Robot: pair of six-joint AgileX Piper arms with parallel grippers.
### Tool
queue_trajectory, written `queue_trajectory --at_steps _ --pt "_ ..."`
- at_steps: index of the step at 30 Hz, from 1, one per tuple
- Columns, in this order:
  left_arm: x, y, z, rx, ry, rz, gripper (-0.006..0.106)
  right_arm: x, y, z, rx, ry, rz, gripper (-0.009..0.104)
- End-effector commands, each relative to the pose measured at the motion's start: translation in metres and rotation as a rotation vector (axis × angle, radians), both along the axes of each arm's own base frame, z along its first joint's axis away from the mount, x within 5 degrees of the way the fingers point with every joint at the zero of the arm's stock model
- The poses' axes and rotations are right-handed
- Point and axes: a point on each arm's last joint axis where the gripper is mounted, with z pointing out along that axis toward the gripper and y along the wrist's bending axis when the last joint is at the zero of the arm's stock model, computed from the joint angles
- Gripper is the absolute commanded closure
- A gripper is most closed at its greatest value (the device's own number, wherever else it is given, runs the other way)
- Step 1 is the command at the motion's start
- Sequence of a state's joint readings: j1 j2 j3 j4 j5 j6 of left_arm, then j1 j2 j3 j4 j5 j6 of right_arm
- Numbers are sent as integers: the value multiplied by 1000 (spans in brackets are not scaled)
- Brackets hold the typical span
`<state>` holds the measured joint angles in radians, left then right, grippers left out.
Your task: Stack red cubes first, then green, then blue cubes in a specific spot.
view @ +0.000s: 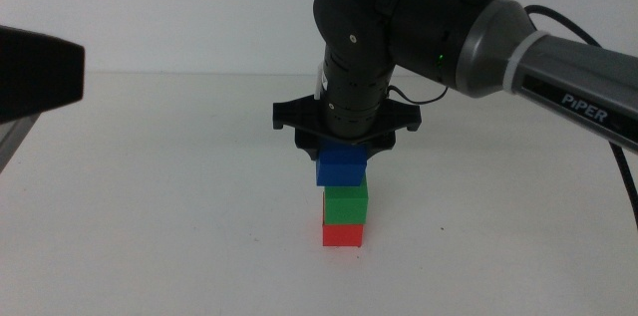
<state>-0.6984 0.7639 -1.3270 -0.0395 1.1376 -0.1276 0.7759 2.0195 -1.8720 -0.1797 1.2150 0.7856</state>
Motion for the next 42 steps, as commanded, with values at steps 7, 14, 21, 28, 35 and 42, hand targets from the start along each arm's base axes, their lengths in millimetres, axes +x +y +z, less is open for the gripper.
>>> queue_trajectory --at_steps 7,14,21,28,35,42 --pt "-1 0 2 -14 -10 1 7 -1 0 3 -18 -17 23 92" --pt "0 0 2 -15 -14 0 7 -13 -1 26 -7 -71 74 92" --pt "0 0 2 -20 -19 0 7 -8 -3 22 -31 -84 48 92" --pt "0 0 3 -24 -21 1 7 -3 -1 9 -40 -52 45 92" --pt "0 0 3 -22 -22 0 7 0 0 1 -54 -37 41 92" --pt "0 0 3 -22 -22 0 7 4 -1 -7 -65 -23 34 92"
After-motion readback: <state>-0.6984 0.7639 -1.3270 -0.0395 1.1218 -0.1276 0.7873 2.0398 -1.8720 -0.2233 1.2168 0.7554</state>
